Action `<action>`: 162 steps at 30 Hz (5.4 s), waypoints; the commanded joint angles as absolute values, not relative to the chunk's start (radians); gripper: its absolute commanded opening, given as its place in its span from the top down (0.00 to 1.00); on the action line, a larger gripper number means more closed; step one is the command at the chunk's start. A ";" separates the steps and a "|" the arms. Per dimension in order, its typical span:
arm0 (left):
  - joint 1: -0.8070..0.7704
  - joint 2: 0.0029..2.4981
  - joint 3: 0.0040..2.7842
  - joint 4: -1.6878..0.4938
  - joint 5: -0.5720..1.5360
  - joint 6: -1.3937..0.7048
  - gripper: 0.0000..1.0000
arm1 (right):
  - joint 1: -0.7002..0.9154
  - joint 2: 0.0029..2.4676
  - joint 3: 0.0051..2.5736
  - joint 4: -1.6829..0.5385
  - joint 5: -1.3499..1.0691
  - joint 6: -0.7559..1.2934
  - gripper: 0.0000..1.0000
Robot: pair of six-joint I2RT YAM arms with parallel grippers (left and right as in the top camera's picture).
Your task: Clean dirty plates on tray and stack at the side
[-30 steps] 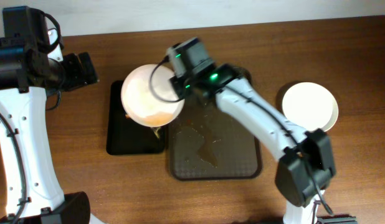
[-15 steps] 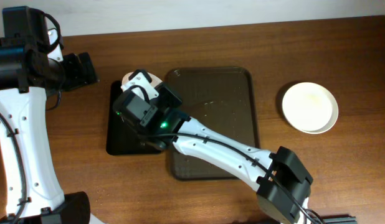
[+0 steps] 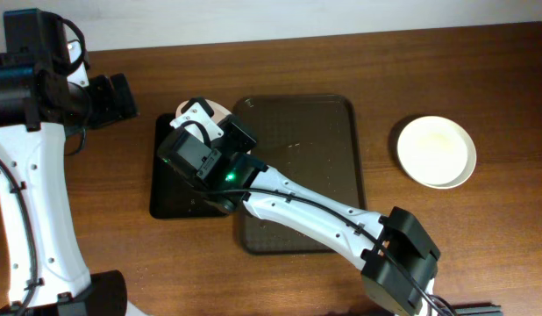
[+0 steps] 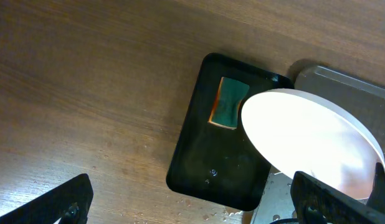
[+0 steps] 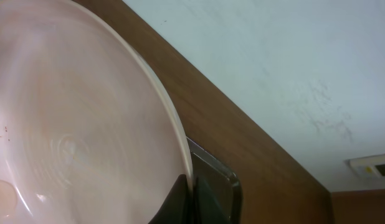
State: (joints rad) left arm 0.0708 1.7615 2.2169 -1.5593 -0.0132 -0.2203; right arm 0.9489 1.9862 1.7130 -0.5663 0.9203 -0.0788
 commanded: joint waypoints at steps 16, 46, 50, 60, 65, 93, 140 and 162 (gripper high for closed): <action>0.073 1.761 2.217 -1.559 -0.006 -0.211 0.00 | -0.354 1.813 1.607 -1.091 -0.232 0.350 0.96; 0.073 1.761 2.217 -1.560 -0.006 -0.211 0.00 | 0.133 1.544 1.301 -0.767 -0.467 0.135 0.02; 0.073 1.761 2.217 -1.559 -0.006 -0.211 0.00 | 0.075 1.514 1.305 -0.905 -0.492 0.083 0.02; 0.073 1.761 2.217 -1.560 -0.006 -0.211 0.00 | -0.071 0.729 1.158 -0.884 -0.203 -0.183 0.01; 0.073 1.761 2.217 -1.560 -0.006 -0.211 0.00 | -0.070 0.360 0.651 -0.525 -0.129 -0.183 0.02; 0.073 1.761 2.217 -1.559 -0.006 -0.211 0.00 | -0.050 0.006 0.006 -0.061 -0.172 -0.176 0.02; -0.014 0.005 0.009 -0.069 -0.143 -0.207 0.00 | -0.050 0.006 0.006 -0.061 -0.172 -0.176 0.02; -0.014 0.005 0.009 -0.069 -0.143 -0.207 0.00 | -0.050 0.006 0.006 -0.061 -0.172 -0.176 0.01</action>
State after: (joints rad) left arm -0.0105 0.0128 0.0120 -0.0669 -0.1352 -0.2199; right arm -0.0570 0.0120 0.0128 -0.0586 -0.1658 -0.1833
